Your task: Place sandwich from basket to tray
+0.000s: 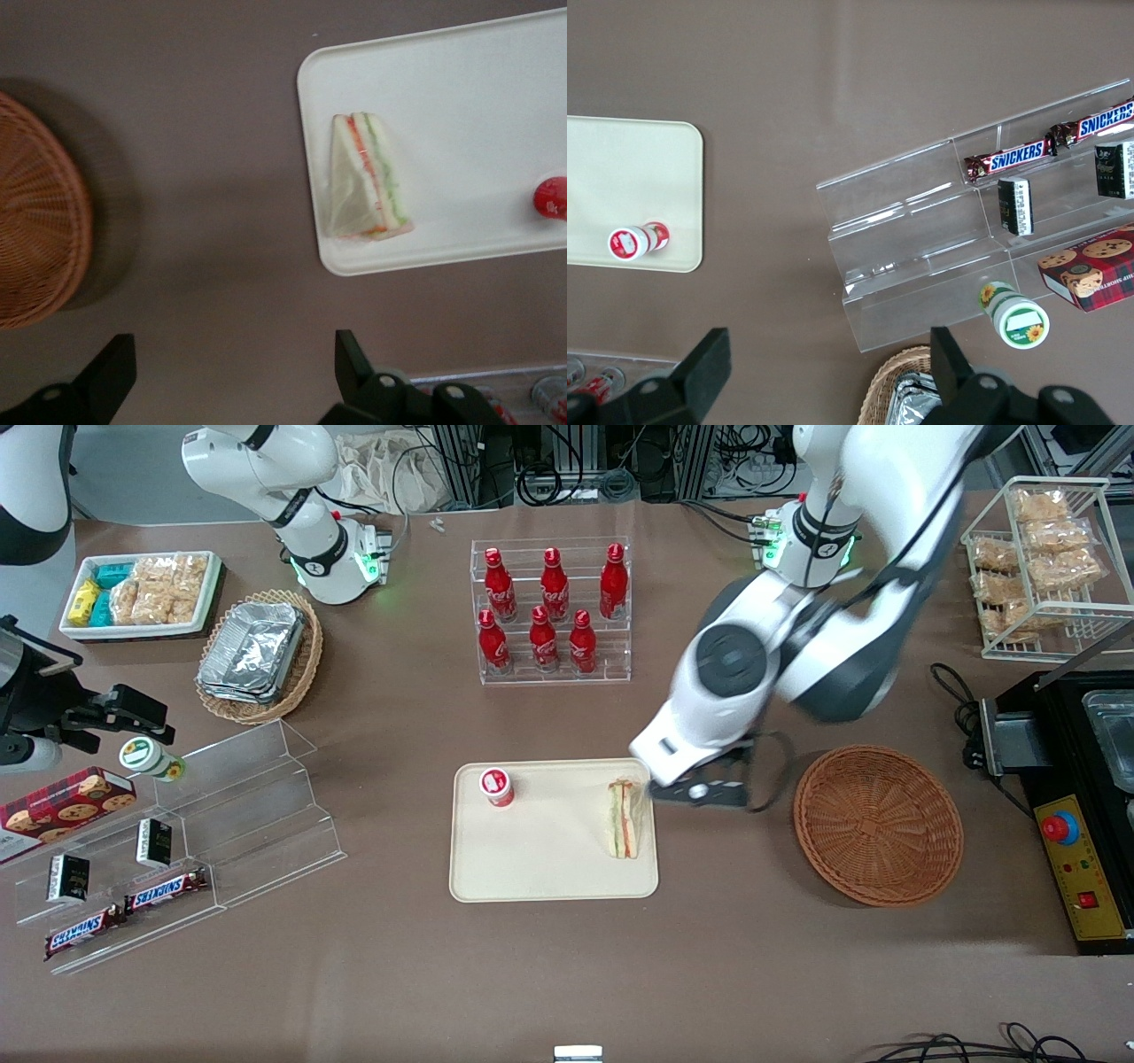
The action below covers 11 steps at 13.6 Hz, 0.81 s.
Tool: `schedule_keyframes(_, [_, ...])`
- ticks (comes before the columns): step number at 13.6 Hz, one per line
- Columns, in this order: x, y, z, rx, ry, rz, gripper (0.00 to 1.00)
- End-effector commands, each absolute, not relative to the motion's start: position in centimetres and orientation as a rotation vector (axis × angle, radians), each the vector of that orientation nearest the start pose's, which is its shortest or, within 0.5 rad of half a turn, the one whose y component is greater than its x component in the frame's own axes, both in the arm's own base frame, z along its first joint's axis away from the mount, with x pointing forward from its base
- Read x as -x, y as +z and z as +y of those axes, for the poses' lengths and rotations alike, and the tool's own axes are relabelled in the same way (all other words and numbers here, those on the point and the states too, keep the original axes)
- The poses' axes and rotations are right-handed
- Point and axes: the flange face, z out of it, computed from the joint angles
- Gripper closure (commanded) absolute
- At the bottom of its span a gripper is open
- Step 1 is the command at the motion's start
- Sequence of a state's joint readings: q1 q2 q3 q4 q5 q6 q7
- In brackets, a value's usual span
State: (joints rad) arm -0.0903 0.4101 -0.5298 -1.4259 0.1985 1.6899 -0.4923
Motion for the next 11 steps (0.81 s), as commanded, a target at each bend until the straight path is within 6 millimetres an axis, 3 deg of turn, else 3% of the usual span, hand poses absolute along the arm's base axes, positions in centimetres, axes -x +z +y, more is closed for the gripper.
schedule_keyframes(1, [-57.1,54.2,-26.0,3.068,0.131,0.225,0.01])
schedule_keyframes(4, [-56.1,57.6,-22.5,2.983,0.082,0.139,0.0])
schedule_keyframes(11, [-57.4,59.2,-15.0,2.988,0.115,-0.037,0.0])
